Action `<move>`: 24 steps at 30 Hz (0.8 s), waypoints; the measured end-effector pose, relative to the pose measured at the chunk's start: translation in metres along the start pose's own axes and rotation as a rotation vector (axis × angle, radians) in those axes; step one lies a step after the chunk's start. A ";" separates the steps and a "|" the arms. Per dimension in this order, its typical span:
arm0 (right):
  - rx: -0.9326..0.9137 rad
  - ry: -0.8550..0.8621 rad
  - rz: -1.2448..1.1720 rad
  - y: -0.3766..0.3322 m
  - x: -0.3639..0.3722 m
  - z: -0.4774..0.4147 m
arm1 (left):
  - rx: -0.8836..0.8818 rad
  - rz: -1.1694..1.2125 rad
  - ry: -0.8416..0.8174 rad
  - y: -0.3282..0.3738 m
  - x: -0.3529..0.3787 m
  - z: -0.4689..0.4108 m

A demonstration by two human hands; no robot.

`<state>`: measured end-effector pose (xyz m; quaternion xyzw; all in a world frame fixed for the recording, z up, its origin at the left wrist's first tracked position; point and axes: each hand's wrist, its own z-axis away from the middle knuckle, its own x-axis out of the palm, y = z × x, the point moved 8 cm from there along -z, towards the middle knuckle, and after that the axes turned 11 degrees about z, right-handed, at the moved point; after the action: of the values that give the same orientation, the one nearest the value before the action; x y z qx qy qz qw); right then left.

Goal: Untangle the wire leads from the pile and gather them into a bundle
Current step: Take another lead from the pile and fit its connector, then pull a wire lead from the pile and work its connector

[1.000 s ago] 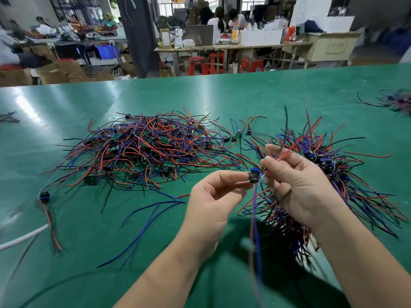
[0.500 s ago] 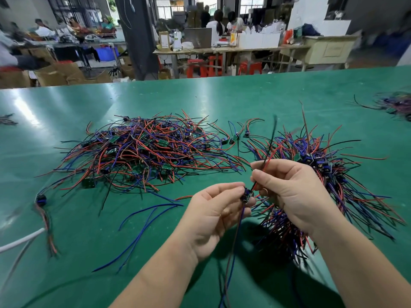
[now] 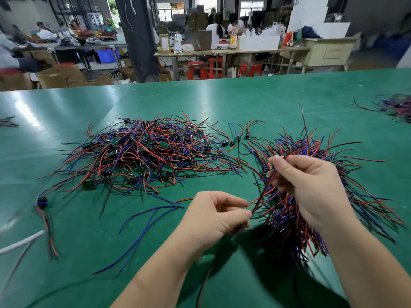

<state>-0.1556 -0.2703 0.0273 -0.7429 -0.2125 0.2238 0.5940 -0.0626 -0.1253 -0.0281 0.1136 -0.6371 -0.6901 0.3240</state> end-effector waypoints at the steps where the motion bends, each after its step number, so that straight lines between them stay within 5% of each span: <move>1: 0.003 0.038 -0.004 -0.001 -0.005 -0.001 | 0.025 -0.117 0.019 0.000 -0.003 -0.001; 7: 0.078 0.075 -0.095 0.000 -0.006 0.004 | 0.143 -0.433 0.133 0.003 -0.017 -0.008; 20: 0.305 0.028 -0.101 0.012 0.001 0.009 | 0.224 -0.474 0.187 0.008 -0.026 -0.011; 24: 0.371 0.049 -0.306 0.016 -0.003 0.007 | 0.191 -0.510 0.239 0.005 -0.034 -0.011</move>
<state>-0.1610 -0.2701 0.0111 -0.5854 -0.2633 0.1481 0.7523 -0.0290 -0.1142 -0.0335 0.3806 -0.6074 -0.6678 0.2007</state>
